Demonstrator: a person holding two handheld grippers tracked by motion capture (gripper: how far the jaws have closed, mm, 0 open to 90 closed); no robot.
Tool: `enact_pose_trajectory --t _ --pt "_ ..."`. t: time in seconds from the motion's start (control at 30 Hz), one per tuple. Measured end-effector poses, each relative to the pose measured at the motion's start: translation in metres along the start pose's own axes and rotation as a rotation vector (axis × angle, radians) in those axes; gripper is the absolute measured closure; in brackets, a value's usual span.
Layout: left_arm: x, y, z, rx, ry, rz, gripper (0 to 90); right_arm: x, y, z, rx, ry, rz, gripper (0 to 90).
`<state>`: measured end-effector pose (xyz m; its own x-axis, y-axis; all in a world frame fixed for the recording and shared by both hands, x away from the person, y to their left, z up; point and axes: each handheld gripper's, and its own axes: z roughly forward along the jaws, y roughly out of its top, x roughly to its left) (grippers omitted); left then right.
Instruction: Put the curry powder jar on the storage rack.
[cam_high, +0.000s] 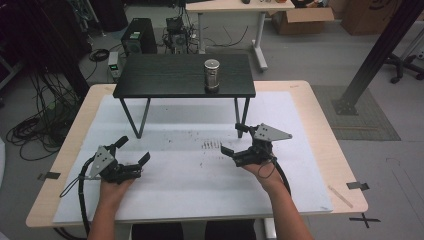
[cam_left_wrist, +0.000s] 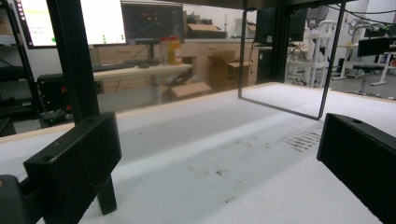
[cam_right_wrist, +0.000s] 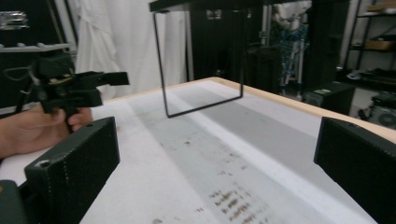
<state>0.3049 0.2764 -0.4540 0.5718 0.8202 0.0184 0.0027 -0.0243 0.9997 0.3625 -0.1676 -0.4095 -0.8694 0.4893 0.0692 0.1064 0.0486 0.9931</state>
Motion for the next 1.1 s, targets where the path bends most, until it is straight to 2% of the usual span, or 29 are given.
enact_pose_trajectory --t 0.2,0.5,0.77,0.9,0.93,0.97,1.03,1.1 --pt "0.0 0.0 0.0 0.0 0.0 0.001 0.2 -0.005 -0.02 -0.004 -0.003 -0.043 0.032 0.0" --pt "0.0 0.0 0.0 0.0 0.0 0.001 0.2 -0.006 -0.038 -0.008 0.007 -0.08 0.034 0.0" --pt "0.0 0.0 0.0 0.0 0.0 0.002 0.2 -0.001 -0.043 -0.011 -0.025 -0.095 0.002 0.0" --pt "0.0 0.0 0.0 0.0 0.0 0.003 0.2 0.003 -0.045 -0.013 -0.048 -0.114 -0.03 0.0" --pt "0.0 0.0 0.0 0.0 0.0 0.003 0.2 0.006 -0.046 -0.015 -0.072 -0.131 -0.056 0.0" --pt "0.0 0.0 0.0 0.0 0.0 0.002 0.2 0.006 -0.046 -0.015 -0.072 -0.131 -0.056 0.0" --pt "0.0 0.0 0.0 0.001 0.001 -0.003 0.2 0.009 -0.048 -0.018 -0.111 -0.139 -0.076 0.0" --pt "0.0 0.0 0.0 0.002 0.0 0.0 0.2 0.009 -0.048 -0.018 -0.112 -0.139 -0.076 0.0"
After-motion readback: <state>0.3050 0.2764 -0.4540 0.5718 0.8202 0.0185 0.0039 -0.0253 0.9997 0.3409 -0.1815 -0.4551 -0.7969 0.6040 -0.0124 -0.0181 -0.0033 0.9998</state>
